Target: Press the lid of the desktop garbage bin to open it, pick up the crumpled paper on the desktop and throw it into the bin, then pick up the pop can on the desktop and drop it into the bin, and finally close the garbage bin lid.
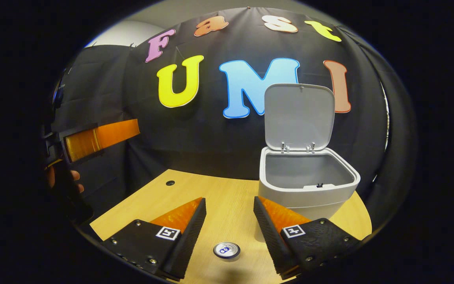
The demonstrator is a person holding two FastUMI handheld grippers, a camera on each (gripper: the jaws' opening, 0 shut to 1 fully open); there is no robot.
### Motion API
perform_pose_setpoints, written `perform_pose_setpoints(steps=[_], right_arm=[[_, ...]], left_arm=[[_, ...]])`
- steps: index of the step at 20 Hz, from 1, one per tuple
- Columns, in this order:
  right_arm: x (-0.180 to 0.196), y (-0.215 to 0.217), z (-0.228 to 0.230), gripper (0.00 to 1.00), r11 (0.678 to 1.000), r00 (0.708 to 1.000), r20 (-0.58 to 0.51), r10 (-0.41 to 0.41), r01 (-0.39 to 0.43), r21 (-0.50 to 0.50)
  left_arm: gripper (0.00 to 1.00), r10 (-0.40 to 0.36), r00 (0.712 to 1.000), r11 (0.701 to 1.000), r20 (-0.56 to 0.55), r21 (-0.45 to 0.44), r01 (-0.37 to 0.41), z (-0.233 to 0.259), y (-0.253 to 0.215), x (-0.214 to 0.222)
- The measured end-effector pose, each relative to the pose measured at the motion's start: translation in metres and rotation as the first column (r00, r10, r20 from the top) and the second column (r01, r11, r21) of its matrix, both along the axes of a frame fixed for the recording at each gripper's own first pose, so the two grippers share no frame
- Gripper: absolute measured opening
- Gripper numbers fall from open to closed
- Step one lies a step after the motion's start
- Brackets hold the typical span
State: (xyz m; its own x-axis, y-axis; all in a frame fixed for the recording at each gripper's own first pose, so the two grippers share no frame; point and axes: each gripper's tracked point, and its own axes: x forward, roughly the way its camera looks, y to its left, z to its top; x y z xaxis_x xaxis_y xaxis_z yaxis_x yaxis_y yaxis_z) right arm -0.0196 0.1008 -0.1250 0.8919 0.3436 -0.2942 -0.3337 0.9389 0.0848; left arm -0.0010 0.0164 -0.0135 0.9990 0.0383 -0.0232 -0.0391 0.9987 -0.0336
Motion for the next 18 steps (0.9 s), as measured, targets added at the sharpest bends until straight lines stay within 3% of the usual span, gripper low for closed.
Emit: perform_pose_setpoints(steps=[10,18], right_arm=[[0.007,-0.018,0.028,0.8,0.999,0.998,0.044,-0.053,0.053,0.004],[0.011,-0.043,0.049,0.79,0.987,0.986,0.047,-0.162,0.161,0.028]], left_arm=[[0.95,0.01,0.995,1.0,-0.094,0.021,-0.008,-0.068,0.016,-0.003],[0.95,0.014,0.98,1.0,-0.199,0.001,-0.014,-0.14,0.034,-0.012]])
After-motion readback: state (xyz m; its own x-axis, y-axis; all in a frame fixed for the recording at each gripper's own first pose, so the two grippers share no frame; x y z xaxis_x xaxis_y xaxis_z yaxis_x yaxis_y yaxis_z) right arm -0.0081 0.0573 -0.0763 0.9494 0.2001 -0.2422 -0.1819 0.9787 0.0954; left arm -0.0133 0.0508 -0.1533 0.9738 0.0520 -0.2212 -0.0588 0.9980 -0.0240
